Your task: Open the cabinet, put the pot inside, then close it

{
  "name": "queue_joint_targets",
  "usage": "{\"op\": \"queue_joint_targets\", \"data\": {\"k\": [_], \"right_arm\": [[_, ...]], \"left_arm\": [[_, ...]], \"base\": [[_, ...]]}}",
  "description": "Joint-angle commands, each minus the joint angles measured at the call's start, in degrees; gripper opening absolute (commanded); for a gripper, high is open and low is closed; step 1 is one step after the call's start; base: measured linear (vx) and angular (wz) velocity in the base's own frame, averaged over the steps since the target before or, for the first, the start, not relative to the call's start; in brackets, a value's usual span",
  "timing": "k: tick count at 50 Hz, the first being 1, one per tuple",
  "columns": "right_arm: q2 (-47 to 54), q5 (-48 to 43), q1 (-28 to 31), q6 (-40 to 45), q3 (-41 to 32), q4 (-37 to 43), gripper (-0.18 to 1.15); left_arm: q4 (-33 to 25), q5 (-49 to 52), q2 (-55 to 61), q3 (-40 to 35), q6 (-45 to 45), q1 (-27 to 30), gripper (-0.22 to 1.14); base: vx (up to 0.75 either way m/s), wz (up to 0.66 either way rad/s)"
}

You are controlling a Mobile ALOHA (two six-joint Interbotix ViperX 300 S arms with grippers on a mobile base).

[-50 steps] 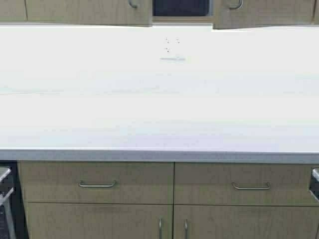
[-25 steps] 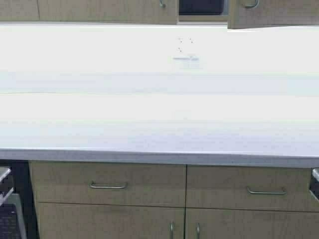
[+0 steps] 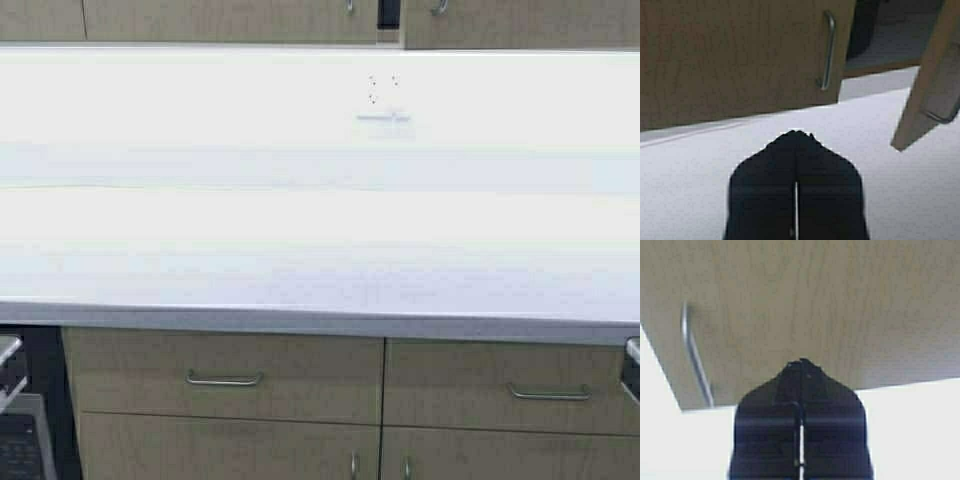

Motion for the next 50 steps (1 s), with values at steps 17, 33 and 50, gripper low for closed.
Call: {"op": "queue_joint_targets", "data": {"k": [17,33,50], "right_arm": [[-17.6,-1.4,2.3,0.8,16.4,0.4,0.07],[-24.4,-1.3,2.2,0.9,24.1,0.6,0.07],[-25.4,-1.2,2.3,0.9,24.3,0.7,0.07]], "left_arm": [[0.1,-1.6,-1.7,0.0,-0.2,0.4,0.03],[0.1,-1.6,-1.4,2.5,-2.0,-0.4,0.03],[0.1,-2.9,-1.8,5.3,-3.0,-0.7,0.03]], "base": [[0.06,-0.02],[0.09,-0.06],[0.09,-0.02]]}}
